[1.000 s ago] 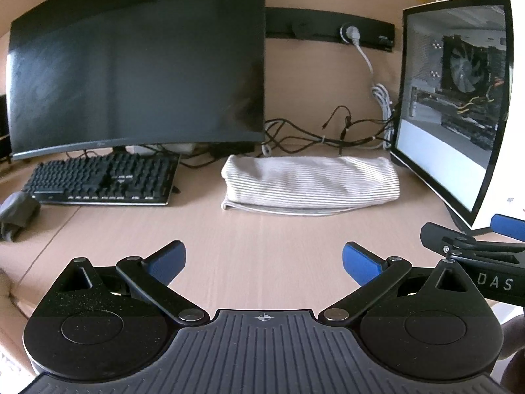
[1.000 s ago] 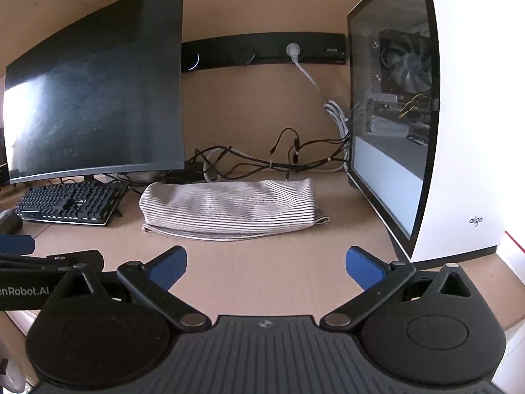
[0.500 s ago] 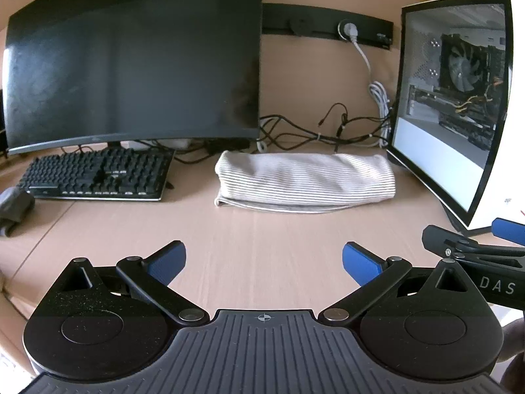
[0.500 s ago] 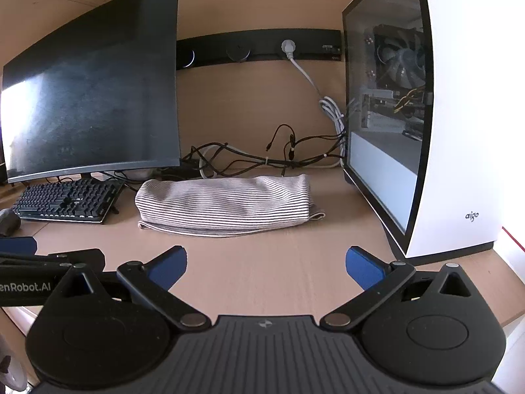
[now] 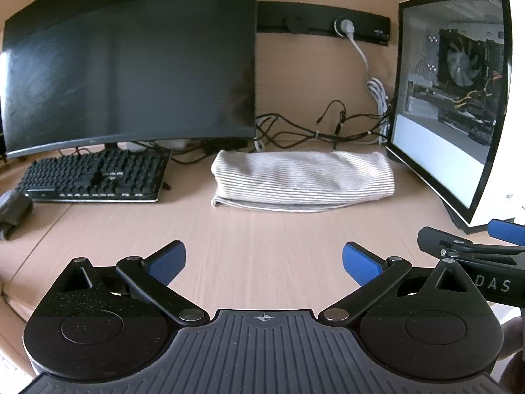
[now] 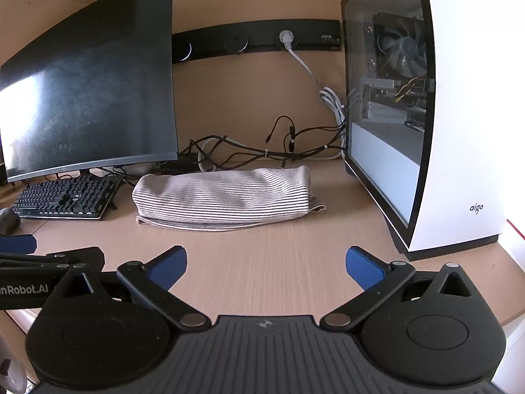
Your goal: Fold clothes
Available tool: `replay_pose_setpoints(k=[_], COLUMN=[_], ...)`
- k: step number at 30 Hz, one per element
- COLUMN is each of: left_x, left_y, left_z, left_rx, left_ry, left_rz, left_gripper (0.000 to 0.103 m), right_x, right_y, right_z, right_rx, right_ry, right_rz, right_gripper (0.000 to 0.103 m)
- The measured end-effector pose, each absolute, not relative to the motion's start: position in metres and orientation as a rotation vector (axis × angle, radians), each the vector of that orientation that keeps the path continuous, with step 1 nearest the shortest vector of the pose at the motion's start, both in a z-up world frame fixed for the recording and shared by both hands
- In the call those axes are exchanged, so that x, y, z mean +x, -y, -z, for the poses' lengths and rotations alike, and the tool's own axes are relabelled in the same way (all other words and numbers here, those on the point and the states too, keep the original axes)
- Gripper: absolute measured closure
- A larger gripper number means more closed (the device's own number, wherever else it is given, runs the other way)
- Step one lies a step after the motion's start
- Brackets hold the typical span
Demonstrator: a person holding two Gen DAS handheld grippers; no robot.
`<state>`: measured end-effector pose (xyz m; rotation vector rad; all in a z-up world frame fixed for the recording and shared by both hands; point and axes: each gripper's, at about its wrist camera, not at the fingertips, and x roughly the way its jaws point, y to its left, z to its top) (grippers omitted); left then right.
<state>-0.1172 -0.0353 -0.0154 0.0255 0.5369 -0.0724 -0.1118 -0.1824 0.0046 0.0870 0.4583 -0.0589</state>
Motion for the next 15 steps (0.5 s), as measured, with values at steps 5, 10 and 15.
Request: replay_pose_setpoints(k=[5, 10, 15], left_x=[-0.11, -0.096, -0.064], left_y=[0.037, 0.04, 0.034], left_z=[0.017, 0.022, 0.033], left_rx=[0.011, -0.022, -0.046], left_ry=[-0.561, -0.593, -0.642], left_rz=[0.073, 0.061, 0.021], left_gripper=[0.0, 0.0, 0.0], right_x=[-0.107, -0.095, -0.065], right_y=[0.186, 0.193, 0.205], right_z=[-0.003, 0.0, 0.005], right_rx=[0.088, 0.093, 0.111], right_ry=[-0.464, -0.477, -0.519], right_rz=[0.056, 0.037, -0.026], right_gripper=[0.0, 0.0, 0.0])
